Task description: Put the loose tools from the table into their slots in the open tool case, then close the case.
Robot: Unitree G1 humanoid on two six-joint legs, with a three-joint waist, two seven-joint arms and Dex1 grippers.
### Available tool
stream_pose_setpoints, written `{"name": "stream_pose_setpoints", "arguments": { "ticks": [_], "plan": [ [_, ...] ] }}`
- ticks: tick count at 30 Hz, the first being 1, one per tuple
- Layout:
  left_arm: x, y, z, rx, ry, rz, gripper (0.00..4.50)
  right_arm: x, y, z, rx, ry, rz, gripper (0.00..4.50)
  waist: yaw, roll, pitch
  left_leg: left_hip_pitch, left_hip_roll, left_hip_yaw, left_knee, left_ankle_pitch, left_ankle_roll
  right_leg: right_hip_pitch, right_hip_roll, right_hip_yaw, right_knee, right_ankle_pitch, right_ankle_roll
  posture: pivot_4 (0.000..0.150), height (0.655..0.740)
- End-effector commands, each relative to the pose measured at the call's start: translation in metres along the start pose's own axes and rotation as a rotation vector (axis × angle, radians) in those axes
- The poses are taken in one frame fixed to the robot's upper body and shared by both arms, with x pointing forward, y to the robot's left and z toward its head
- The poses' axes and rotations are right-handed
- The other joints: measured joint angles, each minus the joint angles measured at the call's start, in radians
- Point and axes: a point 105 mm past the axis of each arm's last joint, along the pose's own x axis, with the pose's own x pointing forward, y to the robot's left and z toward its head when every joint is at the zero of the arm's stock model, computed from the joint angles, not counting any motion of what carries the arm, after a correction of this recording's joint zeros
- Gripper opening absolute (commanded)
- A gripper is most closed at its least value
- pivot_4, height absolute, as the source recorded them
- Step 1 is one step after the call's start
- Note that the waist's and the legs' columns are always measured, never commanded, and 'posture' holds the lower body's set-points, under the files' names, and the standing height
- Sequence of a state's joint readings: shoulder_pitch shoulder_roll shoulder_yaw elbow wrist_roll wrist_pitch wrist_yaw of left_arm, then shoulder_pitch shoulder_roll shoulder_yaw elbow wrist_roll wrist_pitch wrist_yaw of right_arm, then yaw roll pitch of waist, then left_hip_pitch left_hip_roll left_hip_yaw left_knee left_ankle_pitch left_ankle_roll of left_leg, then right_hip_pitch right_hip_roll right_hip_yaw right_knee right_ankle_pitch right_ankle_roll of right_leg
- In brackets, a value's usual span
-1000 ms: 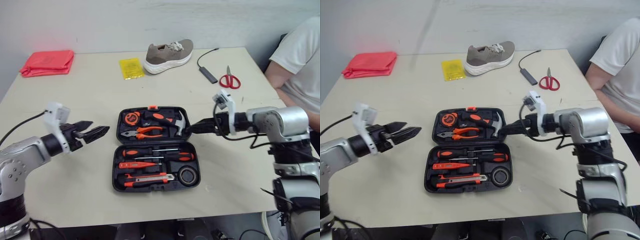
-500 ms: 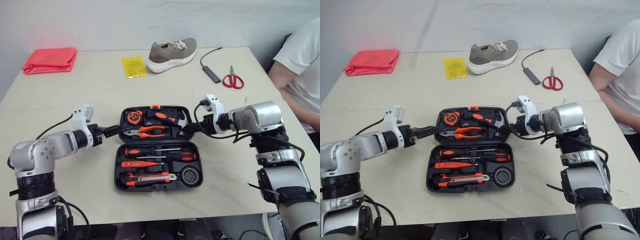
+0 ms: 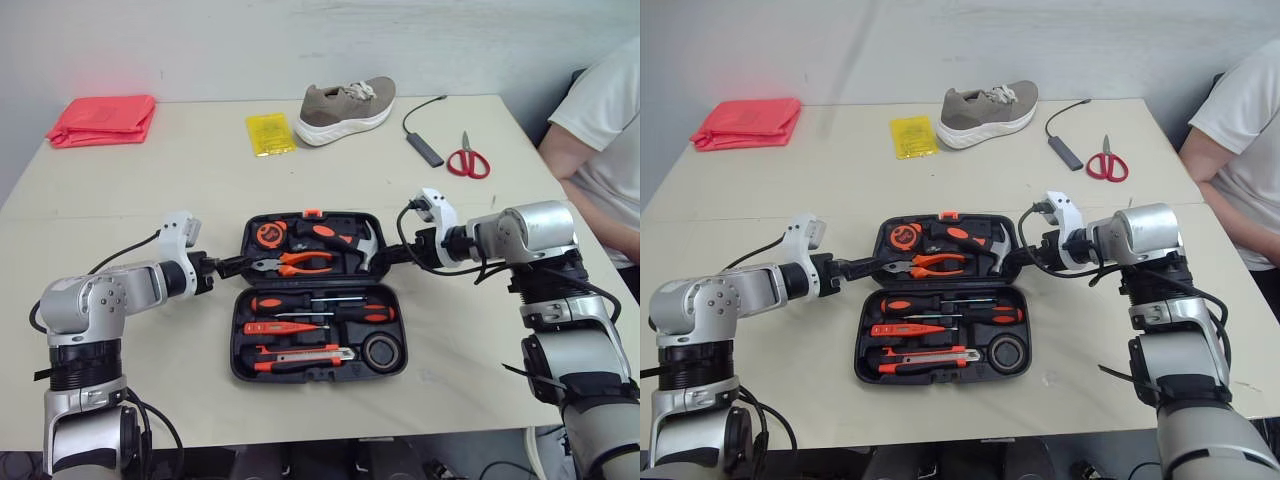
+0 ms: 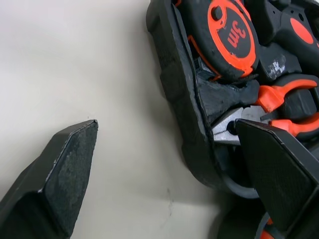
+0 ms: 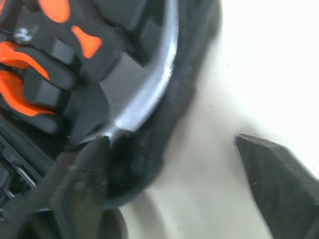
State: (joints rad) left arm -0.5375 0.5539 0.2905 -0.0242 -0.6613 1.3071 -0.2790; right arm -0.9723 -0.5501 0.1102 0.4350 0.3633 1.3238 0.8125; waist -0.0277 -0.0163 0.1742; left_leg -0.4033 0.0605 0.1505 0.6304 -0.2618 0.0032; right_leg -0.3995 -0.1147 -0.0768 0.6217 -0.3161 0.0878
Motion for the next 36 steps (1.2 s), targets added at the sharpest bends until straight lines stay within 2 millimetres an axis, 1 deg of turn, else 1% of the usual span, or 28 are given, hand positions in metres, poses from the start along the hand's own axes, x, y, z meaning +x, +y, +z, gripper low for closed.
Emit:
{"name": "stream_pose_setpoints", "arguments": {
  "ticks": [1,4,5,6,8,9,10,12,14,15,17,18,19,20,22,24,26,29,30,32,34,36],
  "plan": [
    [0.002,-0.003,0.003,0.016,0.000,-0.007,4.50,0.000,-0.004,-0.004,0.024,0.005,-0.014,2.17,-0.001,0.000,0.000,0.000,0.000,0.000,0.000,0.000,0.000,0.000,0.000,0.000,0.000,0.000,0.000,0.150,0.7400],
    [0.006,-0.005,-0.006,0.016,0.049,-0.017,4.50,0.007,-0.002,-0.008,0.044,0.013,-0.014,0.68,-0.001,-0.003,-0.003,0.001,0.000,0.000,0.000,0.000,0.000,0.001,0.000,0.000,0.000,0.000,0.000,0.150,0.7400],
    [0.008,-0.007,-0.009,0.006,0.060,-0.028,3.95,0.009,0.000,-0.010,0.043,0.020,-0.008,0.17,-0.002,-0.005,-0.004,0.001,0.000,0.000,0.001,0.000,0.000,0.001,0.000,0.000,0.001,0.000,0.000,0.150,0.7400],
    [0.009,-0.008,-0.010,-0.001,0.065,-0.035,3.65,0.010,0.001,-0.012,0.042,0.025,-0.004,0.00,-0.002,-0.007,-0.005,0.002,0.000,0.000,0.001,0.000,0.000,0.002,0.000,0.000,0.001,0.000,0.001,0.150,0.7400],
    [0.015,-0.017,-0.020,-0.007,0.114,-0.081,2.83,0.015,0.004,-0.013,0.040,0.028,0.001,0.00,0.000,-0.009,-0.007,0.001,0.000,0.000,0.001,0.000,0.000,0.002,0.000,0.000,0.000,0.001,0.001,0.150,0.7400],
    [0.016,-0.021,-0.023,-0.010,0.131,-0.100,2.28,0.016,0.005,-0.013,0.040,0.027,0.000,0.00,0.000,-0.011,-0.008,0.001,0.000,-0.001,0.001,0.000,0.000,0.002,0.000,0.000,0.000,0.001,0.001,0.150,0.7400],
    [0.018,-0.024,-0.025,-0.002,0.135,-0.115,1.99,0.016,0.007,-0.011,0.040,0.022,0.002,0.00,0.000,-0.011,-0.010,0.001,0.000,-0.001,0.001,0.000,0.000,0.002,-0.001,0.000,0.000,0.001,0.001,0.150,0.7400],
    [0.019,-0.025,-0.023,-0.006,0.111,-0.124,1.02,0.016,0.009,-0.007,0.045,0.005,0.003,0.00,0.001,-0.010,-0.013,0.002,0.000,-0.001,0.000,0.000,0.000,0.002,-0.001,0.000,0.000,0.001,0.001,0.150,0.7400],
    [0.020,-0.026,-0.017,0.011,0.063,-0.135,0.53,0.015,0.012,-0.002,0.043,-0.041,0.018,0.00,0.002,-0.009,-0.014,0.002,0.000,-0.002,0.001,0.000,0.000,0.002,-0.002,0.001,0.000,0.001,0.000,0.150,0.7400],
    [0.020,-0.027,-0.011,0.021,0.019,-0.139,0.20,0.014,0.017,0.007,0.017,-0.117,0.049,0.00,0.001,-0.008,-0.014,0.002,0.000,-0.002,0.001,0.000,0.000,0.003,-0.002,0.001,0.000,0.001,0.000,0.150,0.7400],
    [0.018,-0.028,0.006,0.067,-0.102,-0.140,0.07,0.008,0.029,0.018,-0.061,-0.255,0.121,0.00,0.002,-0.008,-0.014,0.002,0.001,-0.003,0.000,-0.001,0.001,0.003,-0.002,0.003,0.000,0.001,-0.001,0.150,0.7400],
    [0.015,-0.029,0.015,0.094,-0.170,-0.147,0.04,0.002,0.037,0.025,-0.110,-0.357,0.170,0.00,0.001,-0.008,-0.013,0.001,0.001,-0.003,-0.001,-0.001,0.001,0.003,-0.002,0.003,-0.001,0.001,-0.001,0.150,0.7400],
    [0.011,-0.032,0.023,0.117,-0.234,-0.169,0.03,-0.003,0.042,0.028,-0.136,-0.422,0.195,0.00,0.000,-0.007,-0.013,0.001,0.001,-0.003,-0.001,-0.001,0.001,0.002,-0.001,0.003,-0.001,0.001,-0.001,0.150,0.7400],
    [0.009,-0.034,0.026,0.130,-0.263,-0.181,0.01,-0.007,0.044,0.028,-0.155,-0.467,0.199,0.00,0.000,-0.006,-0.012,0.000,0.001,-0.003,-0.002,0.000,0.000,0.001,-0.001,0.003,-0.001,0.001,-0.001,0.150,0.7400],
    [0.001,-0.038,0.036,0.175,-0.376,-0.206,0.00,-0.016,0.049,0.027,-0.271,-0.571,0.199,0.00,0.000,-0.006,-0.011,-0.003,0.002,-0.001,-0.003,0.003,-0.004,-0.003,0.000,0.002,-0.001,0.001,-0.001,0.150,0.7400],
    [-0.006,-0.041,0.042,0.240,-0.466,-0.220,0.00,-0.020,0.050,0.022,-0.382,-0.628,0.166,0.00,-0.001,-0.006,-0.009,-0.005,0.001,0.004,-0.003,0.003,-0.003,-0.007,0.001,0.001,0.000,0.002,0.000,0.150,0.7400],
    [-0.016,-0.049,0.048,0.346,-0.578,-0.257,0.00,-0.021,0.046,0.018,-0.471,-0.671,0.110,0.00,-0.002,-0.006,-0.009,-0.005,0.002,0.007,-0.003,0.006,0.003,-0.009,0.002,0.002,-0.001,0.002,0.001,0.150,0.7400],
    [-0.020,-0.049,0.043,0.509,-0.649,-0.258,0.00,-0.022,0.044,0.012,-0.668,-0.716,0.054,0.00,-0.003,-0.007,-0.008,-0.004,0.002,0.010,-0.003,0.005,0.004,-0.010,0.003,0.004,-0.001,0.003,0.001,0.150,0.7400],
    [-0.023,-0.044,0.043,0.517,-0.702,-0.233,0.00,-0.023,0.041,0.009,-0.741,-0.745,0.033,0.00,-0.002,-0.007,-0.007,-0.004,0.002,0.012,-0.003,0.005,0.004,-0.010,0.005,0.005,-0.002,0.003,0.002,0.150,0.7400],
    [-0.023,-0.034,0.036,0.587,-0.733,-0.180,0.00,-0.022,0.035,0.003,-0.851,-0.780,-0.011,0.00,-0.001,-0.007,-0.007,-0.003,0.002,0.013,-0.003,0.003,0.003,-0.009,0.005,0.006,-0.002,0.003,0.003,0.150,0.7400],
    [-0.020,-0.025,0.023,0.746,-0.705,-0.114,0.00,-0.019,0.026,-0.008,-1.011,-0.776,-0.083,0.00,-0.001,-0.007,-0.007,-0.003,0.002,0.013,-0.002,0.002,0.002,-0.009,0.005,0.006,-0.002,0.004,0.004,0.150,0.7400],
    [-0.021,-0.017,0.018,0.838,-0.724,-0.042,0.00,-0.015,0.020,-0.019,-1.129,-0.761,-0.122,0.00,-0.002,-0.007,-0.007,-0.003,0.002,0.014,-0.002,0.001,0.002,-0.009,0.005,0.007,-0.003,0.004,0.004,0.150,0.7400]
  ]
}}
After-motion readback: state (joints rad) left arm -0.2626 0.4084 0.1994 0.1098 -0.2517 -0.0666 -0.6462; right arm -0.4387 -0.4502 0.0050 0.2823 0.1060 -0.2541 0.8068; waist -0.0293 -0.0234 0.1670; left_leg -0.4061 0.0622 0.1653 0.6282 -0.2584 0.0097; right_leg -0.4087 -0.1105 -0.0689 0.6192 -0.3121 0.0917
